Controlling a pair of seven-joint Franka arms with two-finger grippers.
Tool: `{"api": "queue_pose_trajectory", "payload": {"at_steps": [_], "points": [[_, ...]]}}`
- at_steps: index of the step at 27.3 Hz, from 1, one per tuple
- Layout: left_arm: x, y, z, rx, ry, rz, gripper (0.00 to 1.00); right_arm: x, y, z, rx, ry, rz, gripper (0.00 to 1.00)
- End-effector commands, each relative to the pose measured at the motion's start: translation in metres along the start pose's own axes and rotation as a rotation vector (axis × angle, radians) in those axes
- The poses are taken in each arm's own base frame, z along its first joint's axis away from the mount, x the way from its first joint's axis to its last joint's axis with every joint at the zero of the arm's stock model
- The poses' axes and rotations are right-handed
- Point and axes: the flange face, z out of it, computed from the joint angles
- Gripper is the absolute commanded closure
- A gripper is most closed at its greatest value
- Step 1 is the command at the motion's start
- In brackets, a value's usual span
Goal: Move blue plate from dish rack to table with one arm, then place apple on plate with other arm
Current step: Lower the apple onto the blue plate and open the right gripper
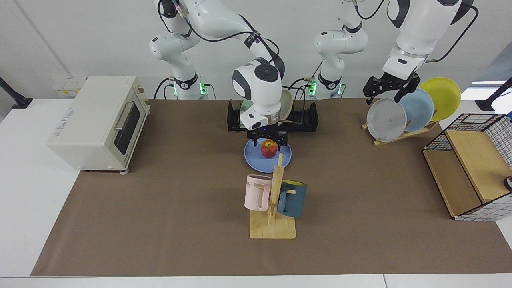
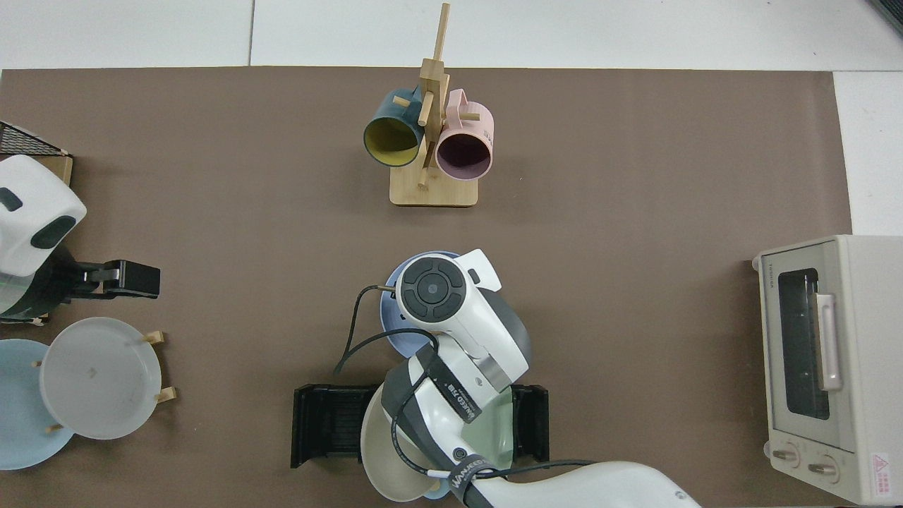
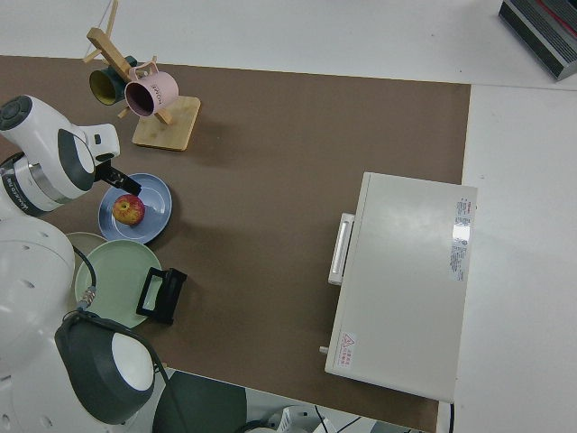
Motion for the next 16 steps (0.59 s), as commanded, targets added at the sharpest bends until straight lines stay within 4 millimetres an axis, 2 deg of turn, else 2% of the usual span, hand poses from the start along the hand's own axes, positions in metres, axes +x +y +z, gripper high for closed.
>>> {"api": "queue_pose_trajectory", "payload": {"at_steps": [1,3,6,9,16], "points": [[-0.001,0.001,0.002,-0.01,-0.001,0.012,0.0,0.022,0.034,-0.06,0.032,0.002,-0.087,0.0],[-0.001,0.001,0.002,-0.011,0.001,0.012,0.0,0.025,0.044,-0.073,0.02,-0.002,-0.137,0.0],[-0.001,0.001,0.002,-0.011,0.001,0.012,0.0,0.036,0.069,-0.092,0.001,-0.007,-0.201,0.0],[-0.001,0.001,0.002,-0.011,0.001,0.012,0.0,0.057,0.11,-0.105,-0.001,-0.007,-0.253,0.0],[0.0,0.001,0.002,-0.011,0.002,0.012,0.0,0.093,0.196,-0.119,-0.005,-0.003,-0.355,0.0]]}}
